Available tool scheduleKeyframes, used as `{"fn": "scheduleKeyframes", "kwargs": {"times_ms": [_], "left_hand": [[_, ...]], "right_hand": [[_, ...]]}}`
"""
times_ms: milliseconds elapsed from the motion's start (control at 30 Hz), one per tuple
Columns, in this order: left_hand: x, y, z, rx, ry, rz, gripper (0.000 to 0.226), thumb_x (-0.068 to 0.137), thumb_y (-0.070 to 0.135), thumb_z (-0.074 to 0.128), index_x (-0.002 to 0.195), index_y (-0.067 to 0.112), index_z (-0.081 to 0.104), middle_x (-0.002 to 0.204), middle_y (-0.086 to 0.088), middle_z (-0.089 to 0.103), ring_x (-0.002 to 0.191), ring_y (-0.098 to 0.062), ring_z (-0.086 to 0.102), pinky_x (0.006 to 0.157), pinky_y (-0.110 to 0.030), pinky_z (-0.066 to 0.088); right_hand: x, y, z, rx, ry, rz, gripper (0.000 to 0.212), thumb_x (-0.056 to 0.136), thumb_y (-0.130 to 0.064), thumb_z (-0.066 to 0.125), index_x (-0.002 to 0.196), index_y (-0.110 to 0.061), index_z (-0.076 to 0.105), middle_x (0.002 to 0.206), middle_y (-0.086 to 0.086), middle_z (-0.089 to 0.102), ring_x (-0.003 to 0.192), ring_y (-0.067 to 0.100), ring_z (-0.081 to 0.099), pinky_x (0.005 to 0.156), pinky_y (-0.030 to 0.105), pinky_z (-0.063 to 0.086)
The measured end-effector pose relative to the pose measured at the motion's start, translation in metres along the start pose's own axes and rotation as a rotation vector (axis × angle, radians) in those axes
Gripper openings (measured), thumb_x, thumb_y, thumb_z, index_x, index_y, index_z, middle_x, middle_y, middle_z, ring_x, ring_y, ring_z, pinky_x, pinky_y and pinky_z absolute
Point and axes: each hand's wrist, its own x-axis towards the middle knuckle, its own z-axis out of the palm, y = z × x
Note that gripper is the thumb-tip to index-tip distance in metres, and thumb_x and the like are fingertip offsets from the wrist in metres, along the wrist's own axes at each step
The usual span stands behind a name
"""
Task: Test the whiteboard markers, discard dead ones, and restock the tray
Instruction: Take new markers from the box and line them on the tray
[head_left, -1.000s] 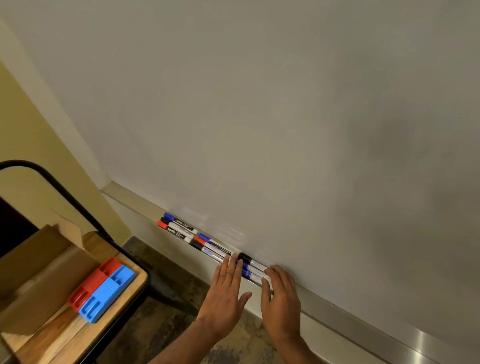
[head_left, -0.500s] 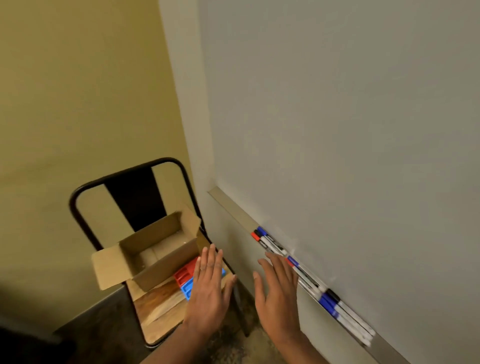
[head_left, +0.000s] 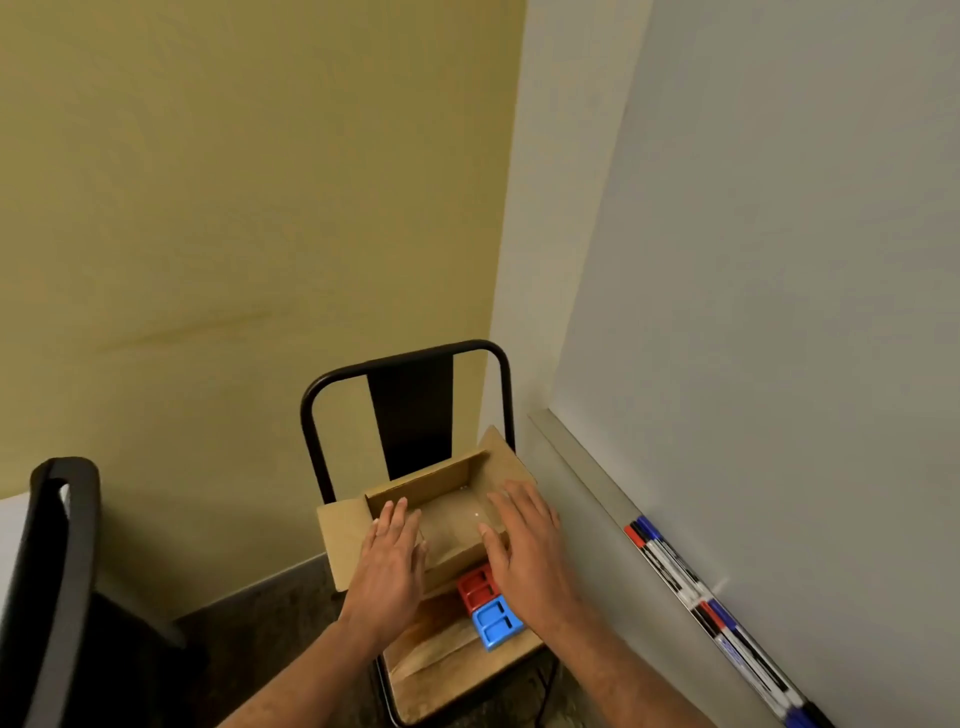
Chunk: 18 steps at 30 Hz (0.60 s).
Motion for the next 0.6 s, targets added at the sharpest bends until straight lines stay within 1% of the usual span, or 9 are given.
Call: {"fn": "scheduleKeyframes", "kwargs": {"times_ms": [67,133,200,267,333,400,467,600], "left_hand": [[0.008,-0.011,0.006,0.0,-0.035,-0.021,0.057,0.109,0.042,0.025,0.161,0.022,0.015,0.17,-0.001,0.001,0.15,-0.01,-0.017,0.122,-0.031,-0.008],[0.016,-0.016,0.013,0.005,-0.064,-0.035,0.058,0.109,0.041,0.029,0.161,0.022,0.013,0.17,-0.002,0.001,0.148,-0.01,-0.017,0.121,-0.031,-0.008],[0.02,-0.017,0.017,0.016,-0.08,-0.042,0.062,0.108,0.044,0.032,0.161,0.022,0.011,0.17,-0.002,-0.001,0.148,-0.01,-0.017,0.12,-0.031,-0.009],[0.022,-0.017,0.022,0.034,-0.102,-0.049,0.068,0.106,0.052,0.032,0.162,0.022,0.007,0.169,-0.001,-0.005,0.15,-0.012,-0.018,0.12,-0.032,-0.011],[0.018,-0.017,0.027,0.057,-0.135,-0.068,0.075,0.102,0.062,0.028,0.162,0.023,0.004,0.168,0.001,-0.01,0.152,-0.014,-0.02,0.12,-0.032,-0.013],[0.015,-0.02,0.031,0.083,-0.172,-0.098,0.08,0.099,0.069,0.024,0.161,0.025,0.001,0.166,0.003,-0.014,0.151,-0.014,-0.023,0.121,-0.033,-0.014],[0.016,-0.023,0.033,0.101,-0.184,-0.132,0.083,0.098,0.073,0.024,0.161,0.026,-0.002,0.166,0.003,-0.017,0.151,-0.014,-0.025,0.121,-0.034,-0.015],[0.016,-0.022,0.036,0.133,-0.17,-0.154,0.085,0.097,0.076,0.023,0.161,0.027,-0.005,0.165,0.005,-0.022,0.149,-0.014,-0.031,0.119,-0.031,-0.019]], "right_hand": [[0.017,-0.002,0.011,-0.005,-0.053,-0.019,0.044,0.104,-0.04,0.041,0.146,-0.027,0.043,0.156,-0.007,0.037,0.146,0.008,0.023,0.115,0.022,0.016],[0.035,0.002,0.024,0.004,-0.125,-0.028,0.04,0.104,-0.038,0.044,0.142,-0.026,0.048,0.147,-0.008,0.047,0.139,0.007,0.034,0.116,0.025,0.027],[0.054,0.01,0.037,0.002,-0.202,-0.029,0.035,0.102,-0.036,0.048,0.136,-0.027,0.053,0.137,-0.009,0.056,0.128,0.006,0.046,0.11,0.029,0.039],[0.073,0.02,0.051,-0.007,-0.295,-0.03,0.03,0.1,-0.032,0.053,0.13,-0.028,0.057,0.128,-0.008,0.062,0.117,0.007,0.055,0.102,0.03,0.047],[0.088,0.029,0.063,-0.031,-0.4,-0.029,0.03,0.099,-0.029,0.056,0.128,-0.026,0.059,0.126,-0.005,0.065,0.113,0.009,0.059,0.098,0.03,0.05],[0.101,0.036,0.078,-0.065,-0.503,-0.035,0.032,0.098,-0.025,0.058,0.13,-0.026,0.059,0.128,-0.003,0.065,0.114,0.013,0.06,0.097,0.032,0.05],[0.111,0.041,0.093,-0.094,-0.601,-0.047,0.035,0.096,-0.019,0.061,0.13,-0.026,0.058,0.129,-0.001,0.063,0.114,0.017,0.06,0.097,0.035,0.05],[0.129,0.049,0.121,-0.129,-0.751,-0.057,0.036,0.091,-0.012,0.067,0.124,-0.025,0.061,0.121,0.002,0.063,0.107,0.02,0.059,0.092,0.037,0.052]]}}
